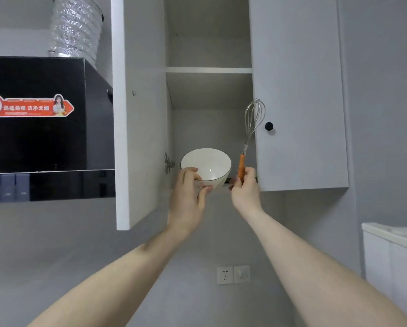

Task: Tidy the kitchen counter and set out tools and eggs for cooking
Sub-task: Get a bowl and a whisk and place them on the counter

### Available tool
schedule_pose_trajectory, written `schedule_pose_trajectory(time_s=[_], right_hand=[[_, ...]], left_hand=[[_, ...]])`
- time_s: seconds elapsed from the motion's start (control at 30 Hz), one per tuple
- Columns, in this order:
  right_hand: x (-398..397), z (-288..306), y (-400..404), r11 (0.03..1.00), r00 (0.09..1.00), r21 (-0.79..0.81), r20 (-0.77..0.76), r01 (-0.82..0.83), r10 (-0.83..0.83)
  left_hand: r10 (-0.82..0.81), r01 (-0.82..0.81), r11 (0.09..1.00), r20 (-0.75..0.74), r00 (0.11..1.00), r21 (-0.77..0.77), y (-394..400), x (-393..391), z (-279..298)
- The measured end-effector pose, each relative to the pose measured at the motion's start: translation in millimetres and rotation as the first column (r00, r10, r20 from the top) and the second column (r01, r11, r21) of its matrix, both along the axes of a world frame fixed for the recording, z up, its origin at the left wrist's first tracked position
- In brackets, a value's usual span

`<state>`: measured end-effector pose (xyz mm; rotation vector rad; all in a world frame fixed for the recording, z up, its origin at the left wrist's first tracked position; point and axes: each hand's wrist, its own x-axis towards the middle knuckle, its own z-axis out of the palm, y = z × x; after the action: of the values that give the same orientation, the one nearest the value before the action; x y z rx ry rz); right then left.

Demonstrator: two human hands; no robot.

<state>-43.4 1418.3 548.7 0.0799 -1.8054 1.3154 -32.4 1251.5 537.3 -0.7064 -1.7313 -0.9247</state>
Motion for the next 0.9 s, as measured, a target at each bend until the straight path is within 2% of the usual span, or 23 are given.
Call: schedule_pose_trajectory(time_s=[0.13,0.23,0.3,0.43,0.57,0.73,0.9], right_hand=[[22.6,-41.0,-27.0,0.994,0.994,-0.091,-0.101,-0.061,0.052],[39.6,-78.8,-41.6,0.987,0.990,-0.130,-0.108,-0.099,0.085],[50.8,-103.3,-49.3,0.980,0.989,-0.147,-0.087,-0.135,0.123],[86.9,-165.2,-77.0,0.971,0.983,-0.165,0.045,-0.171,0.181],[139.3,-240.6,-130.6,0.956,0.932,-0.174,0.239,-0.234,0.272],[191.4,-298.0,-212.6,0.915,0.808,-0.142,0.432,-0.378,0.401],[232.9,-331.8,-311.4,0.833,0.658,-0.150,0.545,-0.533,0.519]], left_hand=[[-0.042,0.049,0.995,0.093,0.995,-0.081,-30.2,53.1,-41.9],[-0.043,0.060,0.994,0.183,0.982,-0.088,-57.1,87.3,-73.3],[-0.007,0.032,0.991,0.186,0.982,-0.131,-77.5,102.3,-90.7],[0.021,0.024,0.982,0.236,0.972,-0.186,-134.5,138.7,-133.4],[0.071,-0.009,0.984,0.342,0.937,-0.178,-210.2,186.9,-186.0],[0.158,-0.088,0.980,0.439,0.885,-0.177,-303.5,248.5,-235.7],[0.268,-0.213,0.963,0.547,0.793,-0.164,-405.4,313.4,-284.8]])
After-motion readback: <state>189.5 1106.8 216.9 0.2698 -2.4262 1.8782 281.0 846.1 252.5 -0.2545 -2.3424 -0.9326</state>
